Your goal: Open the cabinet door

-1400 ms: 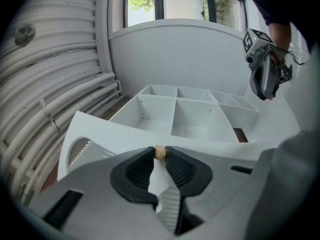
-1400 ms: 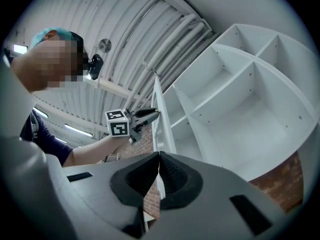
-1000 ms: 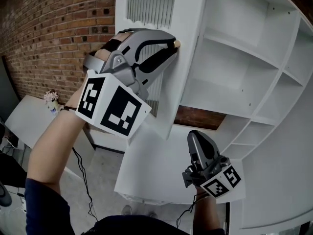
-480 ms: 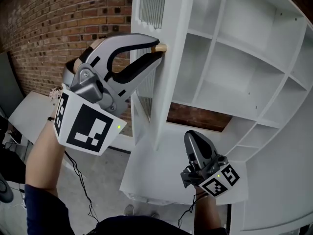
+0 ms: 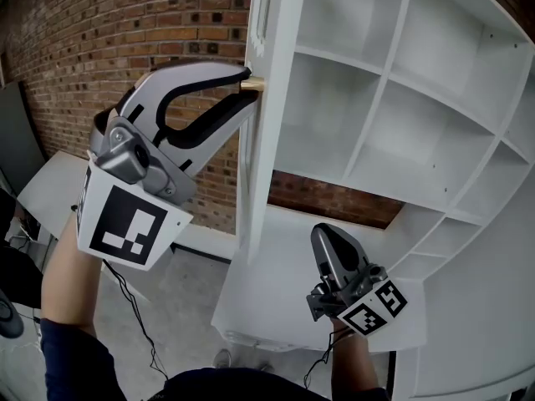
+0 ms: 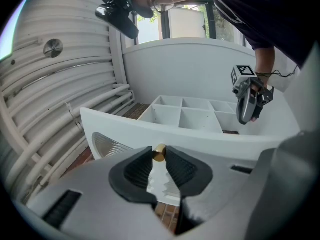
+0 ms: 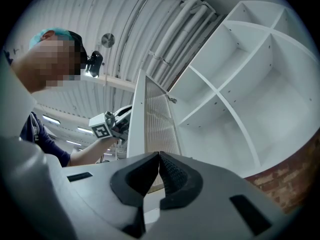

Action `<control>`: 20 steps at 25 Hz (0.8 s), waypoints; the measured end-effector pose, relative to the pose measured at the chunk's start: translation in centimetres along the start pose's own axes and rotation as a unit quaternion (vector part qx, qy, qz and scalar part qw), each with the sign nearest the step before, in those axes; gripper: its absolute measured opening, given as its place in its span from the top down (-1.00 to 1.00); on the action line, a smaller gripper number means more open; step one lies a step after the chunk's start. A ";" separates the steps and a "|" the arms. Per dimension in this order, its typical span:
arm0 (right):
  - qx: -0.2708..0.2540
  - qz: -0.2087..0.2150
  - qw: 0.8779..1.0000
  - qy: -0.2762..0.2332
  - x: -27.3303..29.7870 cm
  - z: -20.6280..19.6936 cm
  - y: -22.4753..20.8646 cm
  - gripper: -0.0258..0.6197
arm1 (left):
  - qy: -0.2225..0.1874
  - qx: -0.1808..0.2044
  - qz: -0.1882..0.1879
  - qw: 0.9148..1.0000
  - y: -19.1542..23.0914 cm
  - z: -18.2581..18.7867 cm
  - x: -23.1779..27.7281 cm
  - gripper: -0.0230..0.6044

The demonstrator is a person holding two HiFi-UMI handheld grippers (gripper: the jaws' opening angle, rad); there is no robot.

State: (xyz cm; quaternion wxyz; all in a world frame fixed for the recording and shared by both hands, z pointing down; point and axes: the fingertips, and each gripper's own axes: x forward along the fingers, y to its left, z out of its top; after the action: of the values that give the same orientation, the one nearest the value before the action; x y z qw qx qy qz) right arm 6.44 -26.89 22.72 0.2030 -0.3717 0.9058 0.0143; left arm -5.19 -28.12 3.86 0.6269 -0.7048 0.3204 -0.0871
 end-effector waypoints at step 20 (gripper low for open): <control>0.002 0.004 1.000 0.020 2.8 -1.7 2.1 0.84 | 0.010 -0.006 0.035 0.999 2.3 -3.6 -4.2 0.67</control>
State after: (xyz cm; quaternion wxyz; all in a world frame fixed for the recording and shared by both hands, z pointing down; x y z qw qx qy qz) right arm 2.64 -27.58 22.98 0.1854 -0.3681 0.9111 0.0054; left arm -11.13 -28.79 3.55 0.6223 -0.6959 0.3516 -0.0701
